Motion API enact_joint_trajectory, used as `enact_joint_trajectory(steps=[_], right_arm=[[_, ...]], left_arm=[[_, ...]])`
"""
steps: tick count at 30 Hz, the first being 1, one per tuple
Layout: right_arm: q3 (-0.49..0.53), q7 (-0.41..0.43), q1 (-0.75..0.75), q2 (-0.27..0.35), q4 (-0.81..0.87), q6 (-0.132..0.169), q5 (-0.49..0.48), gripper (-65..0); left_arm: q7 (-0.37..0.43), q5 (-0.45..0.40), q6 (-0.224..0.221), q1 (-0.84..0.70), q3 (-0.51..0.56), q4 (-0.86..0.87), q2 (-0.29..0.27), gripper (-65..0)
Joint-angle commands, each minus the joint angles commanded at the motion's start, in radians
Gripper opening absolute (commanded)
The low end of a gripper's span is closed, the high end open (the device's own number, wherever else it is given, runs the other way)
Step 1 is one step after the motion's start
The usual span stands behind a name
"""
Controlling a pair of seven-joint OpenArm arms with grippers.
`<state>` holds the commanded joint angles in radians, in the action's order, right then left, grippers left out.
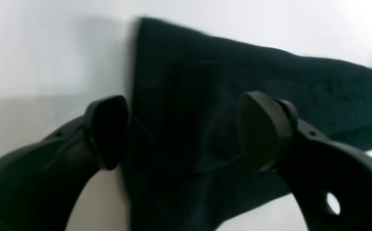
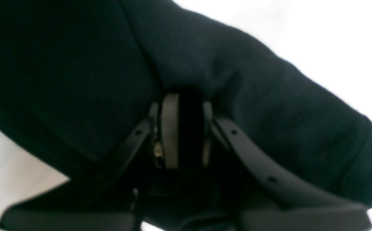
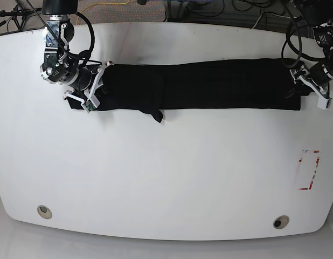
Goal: Fold the T-shirt properly
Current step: 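Move the left gripper to the strip end and grasp it, then fold the strip end with the left gripper toward the right gripper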
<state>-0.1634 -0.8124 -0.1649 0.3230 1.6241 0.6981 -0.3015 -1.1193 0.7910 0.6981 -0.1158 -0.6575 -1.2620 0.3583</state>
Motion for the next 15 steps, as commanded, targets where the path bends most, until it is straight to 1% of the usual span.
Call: enact_joint_trajectory(steps=[1, 3, 4, 5, 6, 8, 11, 13, 15], right_arm=[[0.000, 0.000, 0.000, 0.000, 0.000, 0.000, 0.000, -56.1], [0.000, 0.000, 0.000, 0.000, 0.000, 0.000, 0.000, -56.1], [0.000, 0.000, 0.000, 0.000, 0.000, 0.000, 0.000, -56.1], [0.000, 0.000, 0.000, 0.000, 0.000, 0.000, 0.000, -56.1], [0.000, 0.000, 0.000, 0.000, 0.000, 0.000, 0.000, -56.1], [0.000, 0.000, 0.002, -0.002, 0.000, 0.000, 0.000, -56.1], [0.000, 0.000, 0.002, -0.015, 0.000, 0.000, 0.000, -56.1], [-0.002, 0.000, 0.002, -0.025, 0.002, 0.000, 0.005, -56.1], [-0.002, 0.000, 0.002, -0.026, 0.002, 0.000, 0.005, -56.1]], left_arm=[[-0.005, 0.000, 0.000, 0.000, 0.000, 0.000, -0.002, -31.2], [-0.020, 0.000, 0.000, 0.003, 0.000, 0.000, -0.005, -49.3], [-0.025, 0.000, 0.000, 0.003, 0.000, 0.000, -0.006, -54.0], [-0.028, 0.000, 0.000, 0.003, 0.000, 0.000, -0.006, -60.7], [-0.028, -0.002, 0.000, 0.003, 0.000, 0.000, -0.006, -64.3], [-0.029, -0.002, 0.000, 0.003, 0.000, -0.003, -0.005, -65.0], [-0.029, -0.002, 0.000, 0.000, -0.011, -0.048, -0.002, -63.3], [-0.032, -0.002, 0.000, -0.003, -0.028, -0.120, -0.006, -63.3], [-0.058, -0.003, 0.000, -0.011, -0.035, -0.199, -0.009, -63.3]])
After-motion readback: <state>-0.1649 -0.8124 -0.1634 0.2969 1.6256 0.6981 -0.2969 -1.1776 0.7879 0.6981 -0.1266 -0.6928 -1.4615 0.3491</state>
